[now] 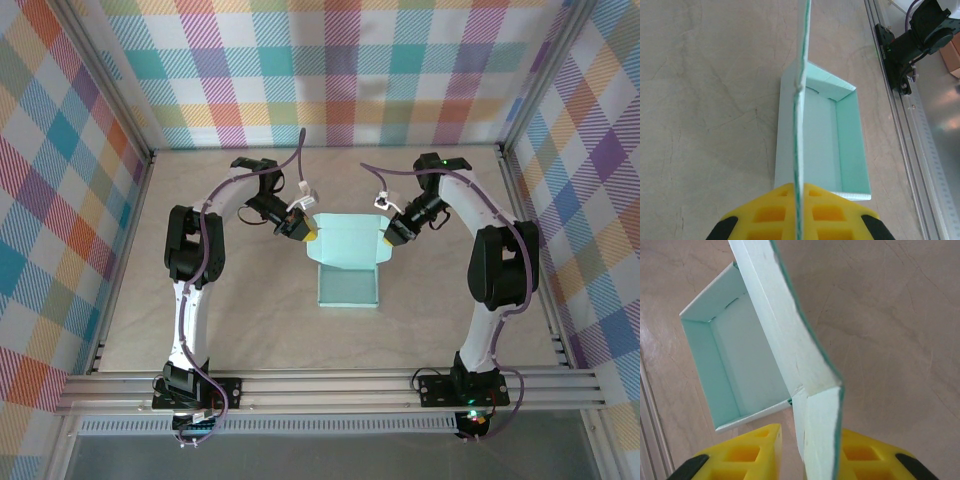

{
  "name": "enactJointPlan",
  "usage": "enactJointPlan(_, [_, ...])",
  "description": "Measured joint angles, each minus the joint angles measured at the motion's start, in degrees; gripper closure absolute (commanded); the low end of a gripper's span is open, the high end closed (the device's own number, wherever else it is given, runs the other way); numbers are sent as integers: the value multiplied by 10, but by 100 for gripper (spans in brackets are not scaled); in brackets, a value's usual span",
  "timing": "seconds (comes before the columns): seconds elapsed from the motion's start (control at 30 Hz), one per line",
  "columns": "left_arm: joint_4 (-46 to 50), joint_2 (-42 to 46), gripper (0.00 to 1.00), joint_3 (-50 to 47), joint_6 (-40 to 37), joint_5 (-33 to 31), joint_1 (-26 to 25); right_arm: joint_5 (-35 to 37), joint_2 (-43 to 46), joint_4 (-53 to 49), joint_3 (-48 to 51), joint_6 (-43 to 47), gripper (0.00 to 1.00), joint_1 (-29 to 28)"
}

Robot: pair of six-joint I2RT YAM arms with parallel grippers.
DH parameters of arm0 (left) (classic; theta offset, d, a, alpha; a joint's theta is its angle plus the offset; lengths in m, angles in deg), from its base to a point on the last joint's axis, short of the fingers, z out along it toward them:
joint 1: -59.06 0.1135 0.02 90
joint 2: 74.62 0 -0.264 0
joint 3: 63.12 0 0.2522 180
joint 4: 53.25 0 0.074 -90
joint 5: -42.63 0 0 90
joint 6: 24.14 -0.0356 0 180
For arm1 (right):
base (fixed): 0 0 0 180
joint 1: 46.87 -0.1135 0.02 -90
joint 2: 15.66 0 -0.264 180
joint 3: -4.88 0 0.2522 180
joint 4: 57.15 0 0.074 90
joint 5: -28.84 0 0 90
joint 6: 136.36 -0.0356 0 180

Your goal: Fold the paper box

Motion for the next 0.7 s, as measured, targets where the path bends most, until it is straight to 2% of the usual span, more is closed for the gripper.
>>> enactJointPlan(0.1, [0,0,100,0,0,0,0,0,0,0,0,0,85,0])
enactJointPlan(0.2, [0,0,100,0,0,0,0,0,0,0,0,1,100,-1])
enactJointPlan(0.3, [0,0,100,0,0,0,1,-2,0,-1,-1,-4,100,-2])
enactJointPlan(0.33, [0,0,94,0,0,0,1,-1,0,-2,-1,-4,100,-3])
enactJointPlan(0.43, [0,0,65,0,-4,2,3,-1,0,1,-1,-4,100,-7])
enactJointPlan(0.6, [0,3,56,0,-2,10,3,5,7,10,3,-4,100,-12])
enactJointPlan(0.7, [1,12,62,0,0,11,3,7,17,12,4,-4,100,-15])
